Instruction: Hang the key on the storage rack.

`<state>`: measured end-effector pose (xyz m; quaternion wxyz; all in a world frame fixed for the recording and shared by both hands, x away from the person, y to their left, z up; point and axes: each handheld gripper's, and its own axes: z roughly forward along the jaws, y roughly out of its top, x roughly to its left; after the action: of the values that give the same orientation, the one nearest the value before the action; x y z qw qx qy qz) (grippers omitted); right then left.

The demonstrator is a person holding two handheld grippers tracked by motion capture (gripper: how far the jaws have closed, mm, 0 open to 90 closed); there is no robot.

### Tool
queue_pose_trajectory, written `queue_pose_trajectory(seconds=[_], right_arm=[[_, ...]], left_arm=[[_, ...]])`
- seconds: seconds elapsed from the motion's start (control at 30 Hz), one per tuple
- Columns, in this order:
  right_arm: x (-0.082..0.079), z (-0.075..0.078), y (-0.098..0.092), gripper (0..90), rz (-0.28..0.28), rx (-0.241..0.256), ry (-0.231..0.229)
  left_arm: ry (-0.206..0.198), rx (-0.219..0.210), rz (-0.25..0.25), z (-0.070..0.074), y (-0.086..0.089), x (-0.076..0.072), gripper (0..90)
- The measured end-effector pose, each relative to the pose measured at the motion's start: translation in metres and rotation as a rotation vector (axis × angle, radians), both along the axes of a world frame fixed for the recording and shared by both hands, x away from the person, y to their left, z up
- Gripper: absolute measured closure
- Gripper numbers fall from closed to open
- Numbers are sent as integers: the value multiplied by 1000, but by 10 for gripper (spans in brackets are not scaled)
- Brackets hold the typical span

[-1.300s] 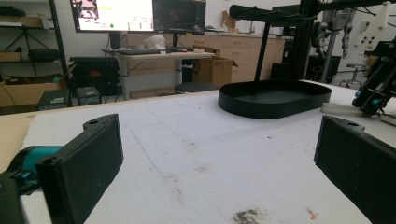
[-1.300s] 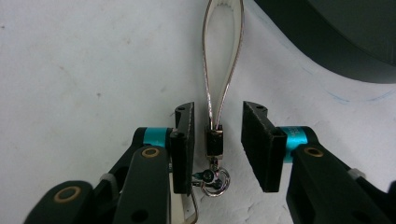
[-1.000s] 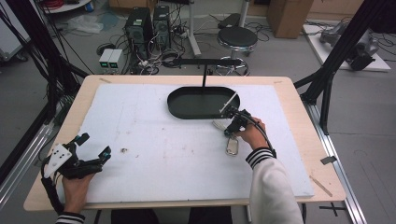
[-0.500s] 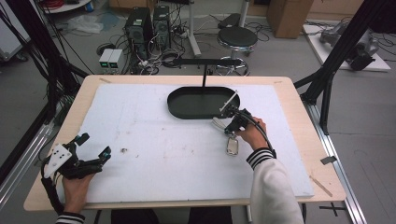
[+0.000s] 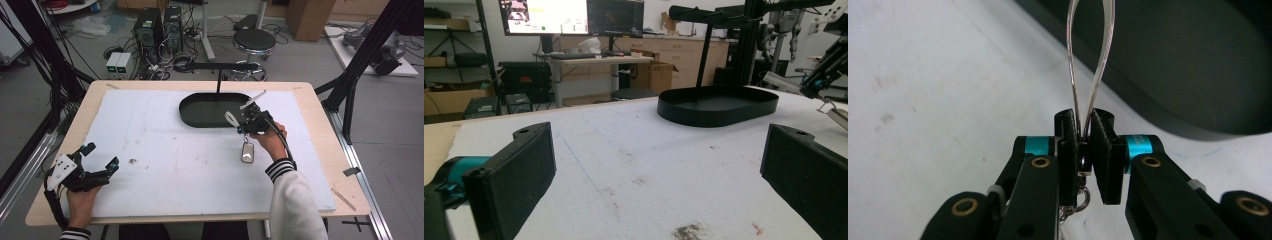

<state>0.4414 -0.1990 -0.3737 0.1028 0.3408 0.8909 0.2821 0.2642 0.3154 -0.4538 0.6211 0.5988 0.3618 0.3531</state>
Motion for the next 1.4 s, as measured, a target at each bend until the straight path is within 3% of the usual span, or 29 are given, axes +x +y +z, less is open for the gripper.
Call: queue_pose_trajectory(seconds=[0.17, 0.2, 0.3, 0.47, 0.6, 0.73, 0.9, 1.4], right_arm=[[-2, 9, -4, 820, -26, 64, -58], [-3, 12, -5, 820, -39, 87, -87], [-2, 13, -7, 820, -34, 119, -88], [-3, 20, -9, 819, -58, 145, -140], [-1, 29, -10, 820, -103, 184, -216], [1, 33, -9, 820, -128, 209, -238], [5, 39, -7, 820, -161, 232, -312], [19, 45, -1, 820, -251, 311, -394]], left_arm=[[0, 0, -1, 0, 0, 0, 17], [-1, 0, 0, 0, 0, 0, 17], [-1, 0, -1, 0, 0, 0, 17], [-1, 0, -1, 0, 0, 0, 17], [-2, 2, -1, 0, 0, 0, 17], [-3, 3, -2, 0, 0, 0, 17], [-3, 3, -3, 0, 0, 0, 17], [-4, 4, -2, 0, 0, 0, 17]])
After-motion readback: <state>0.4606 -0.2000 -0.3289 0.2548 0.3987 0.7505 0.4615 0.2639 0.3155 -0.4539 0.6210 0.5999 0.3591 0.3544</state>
